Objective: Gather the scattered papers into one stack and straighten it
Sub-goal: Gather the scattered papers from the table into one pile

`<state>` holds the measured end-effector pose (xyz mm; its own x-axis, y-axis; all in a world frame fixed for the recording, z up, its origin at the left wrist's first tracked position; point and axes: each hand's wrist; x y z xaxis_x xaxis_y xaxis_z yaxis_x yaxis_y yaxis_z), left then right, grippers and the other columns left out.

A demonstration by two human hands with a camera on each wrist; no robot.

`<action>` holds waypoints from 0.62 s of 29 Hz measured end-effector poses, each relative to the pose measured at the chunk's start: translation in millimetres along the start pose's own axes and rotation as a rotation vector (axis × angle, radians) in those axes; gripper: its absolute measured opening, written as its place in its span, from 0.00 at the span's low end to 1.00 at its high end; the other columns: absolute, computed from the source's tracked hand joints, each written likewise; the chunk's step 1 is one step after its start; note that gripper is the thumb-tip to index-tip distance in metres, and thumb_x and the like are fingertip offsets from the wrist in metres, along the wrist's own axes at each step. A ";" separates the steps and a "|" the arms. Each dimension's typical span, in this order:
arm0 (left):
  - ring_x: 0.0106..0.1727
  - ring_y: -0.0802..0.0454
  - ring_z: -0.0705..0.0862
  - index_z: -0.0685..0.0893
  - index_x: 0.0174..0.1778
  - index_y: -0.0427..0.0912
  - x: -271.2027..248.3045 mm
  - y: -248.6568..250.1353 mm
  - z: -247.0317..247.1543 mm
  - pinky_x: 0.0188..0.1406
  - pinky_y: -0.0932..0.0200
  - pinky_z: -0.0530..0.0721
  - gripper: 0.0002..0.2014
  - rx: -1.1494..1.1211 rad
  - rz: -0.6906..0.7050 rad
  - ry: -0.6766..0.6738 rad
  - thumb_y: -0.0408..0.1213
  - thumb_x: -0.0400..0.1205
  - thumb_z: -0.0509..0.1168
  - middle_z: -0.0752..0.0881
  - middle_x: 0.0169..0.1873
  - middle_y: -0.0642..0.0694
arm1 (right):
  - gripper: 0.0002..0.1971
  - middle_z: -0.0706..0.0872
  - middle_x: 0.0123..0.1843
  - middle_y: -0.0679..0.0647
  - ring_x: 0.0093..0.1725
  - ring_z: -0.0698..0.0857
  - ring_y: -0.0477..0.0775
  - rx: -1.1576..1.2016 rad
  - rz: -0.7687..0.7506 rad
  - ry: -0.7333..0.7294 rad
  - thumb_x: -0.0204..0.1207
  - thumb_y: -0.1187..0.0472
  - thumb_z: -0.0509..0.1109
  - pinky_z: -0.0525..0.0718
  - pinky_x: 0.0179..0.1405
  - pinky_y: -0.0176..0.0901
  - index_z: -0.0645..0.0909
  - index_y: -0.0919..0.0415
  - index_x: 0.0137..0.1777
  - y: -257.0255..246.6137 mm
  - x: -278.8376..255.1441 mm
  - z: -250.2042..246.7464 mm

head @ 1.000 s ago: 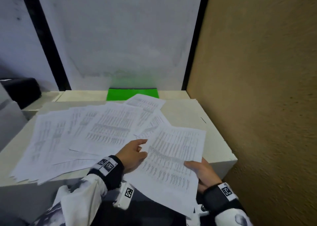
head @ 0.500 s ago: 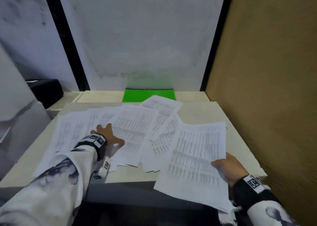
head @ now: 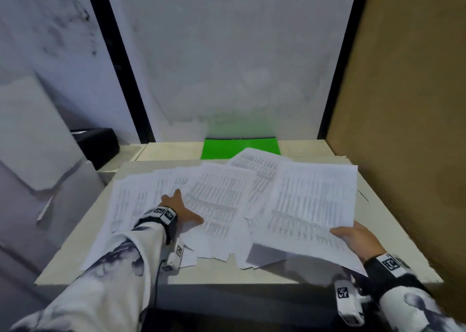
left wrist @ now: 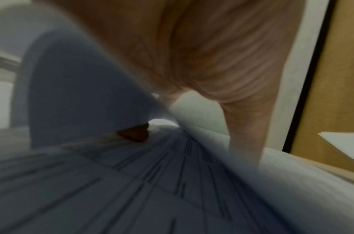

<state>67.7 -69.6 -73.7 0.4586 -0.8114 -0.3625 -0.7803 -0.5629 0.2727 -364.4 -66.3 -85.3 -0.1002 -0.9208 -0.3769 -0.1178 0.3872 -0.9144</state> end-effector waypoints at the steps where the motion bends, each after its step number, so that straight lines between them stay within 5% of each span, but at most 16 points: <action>1: 0.73 0.35 0.77 0.50 0.87 0.46 3.5 -1.3 -1.8 0.57 0.49 0.82 0.58 -0.079 0.009 0.020 0.59 0.65 0.75 0.67 0.81 0.38 | 0.14 0.88 0.58 0.68 0.42 0.86 0.57 -0.054 -0.005 -0.008 0.80 0.72 0.69 0.76 0.35 0.45 0.82 0.68 0.64 -0.6 2.6 -1.8; 4: 0.75 0.38 0.76 0.62 0.84 0.39 16.7 -3.9 -6.5 0.67 0.50 0.77 0.42 -0.291 0.025 0.054 0.49 0.77 0.71 0.71 0.80 0.38 | 0.14 0.88 0.58 0.65 0.43 0.86 0.56 -0.022 0.002 0.002 0.81 0.71 0.69 0.77 0.35 0.45 0.83 0.66 0.66 0.4 2.8 -3.5; 7: 0.74 0.38 0.78 0.71 0.79 0.37 22.0 3.1 -7.9 0.62 0.53 0.79 0.30 -0.453 0.073 0.009 0.34 0.80 0.71 0.73 0.79 0.36 | 0.14 0.89 0.58 0.60 0.49 0.88 0.56 0.050 -0.003 0.000 0.82 0.70 0.68 0.81 0.38 0.46 0.83 0.60 0.66 3.3 -2.4 5.3; 11: 0.79 0.43 0.73 0.64 0.84 0.39 18.9 17.4 -11.5 0.61 0.58 0.73 0.36 -0.560 0.192 -0.123 0.27 0.81 0.71 0.67 0.83 0.35 | 0.20 0.88 0.68 0.64 0.59 0.89 0.63 0.140 0.011 -0.027 0.81 0.76 0.66 0.87 0.53 0.54 0.82 0.64 0.72 10.5 5.7 10.1; 15: 0.76 0.45 0.76 0.65 0.84 0.40 9.8 29.3 -42.5 0.66 0.53 0.78 0.35 -0.732 0.327 -0.086 0.18 0.81 0.65 0.71 0.80 0.37 | 0.22 0.87 0.69 0.64 0.62 0.88 0.64 0.155 0.015 -0.075 0.82 0.75 0.66 0.87 0.46 0.49 0.79 0.66 0.75 8.1 5.1 4.8; 18: 0.54 0.48 0.89 0.70 0.81 0.40 -12.8 44.2 -86.1 0.55 0.54 0.86 0.31 -0.941 0.439 -0.028 0.15 0.82 0.60 0.87 0.64 0.39 | 0.23 0.87 0.70 0.64 0.64 0.87 0.65 0.153 0.012 -0.100 0.82 0.75 0.65 0.87 0.50 0.50 0.79 0.65 0.76 8.6 7.9 2.7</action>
<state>64.0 -97.6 19.8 0.1950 -0.9776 -0.0797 -0.2230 -0.1234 0.9670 -363.5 -70.4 -96.6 -0.0015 -0.9193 -0.3935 0.0348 0.3932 -0.9188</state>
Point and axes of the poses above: each hand's wrist, its own x-axis towards the middle knuckle, its own z-axis out of the palm, y = z × x
